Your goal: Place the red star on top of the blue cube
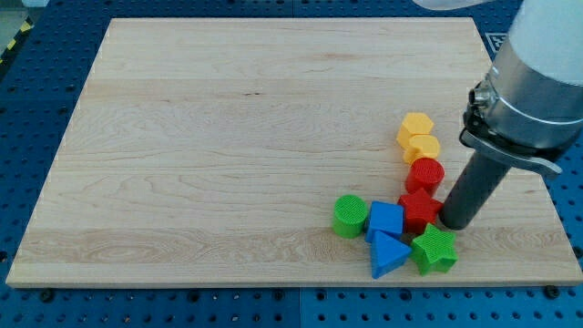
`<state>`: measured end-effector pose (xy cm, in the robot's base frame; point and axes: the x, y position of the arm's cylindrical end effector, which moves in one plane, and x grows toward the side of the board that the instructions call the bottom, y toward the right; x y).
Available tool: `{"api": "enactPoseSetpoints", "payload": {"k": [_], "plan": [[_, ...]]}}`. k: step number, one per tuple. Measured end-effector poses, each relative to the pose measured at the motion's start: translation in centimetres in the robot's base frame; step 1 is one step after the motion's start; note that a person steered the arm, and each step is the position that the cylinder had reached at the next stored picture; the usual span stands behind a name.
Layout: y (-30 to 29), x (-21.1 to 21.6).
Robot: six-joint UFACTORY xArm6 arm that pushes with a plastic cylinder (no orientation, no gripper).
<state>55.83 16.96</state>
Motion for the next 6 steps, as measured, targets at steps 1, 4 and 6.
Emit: {"api": "enactPoseSetpoints", "payload": {"k": [1,4,6], "plan": [[-1.9,-1.5],[-0.8,0.8],[-2.4,-1.6]]}}
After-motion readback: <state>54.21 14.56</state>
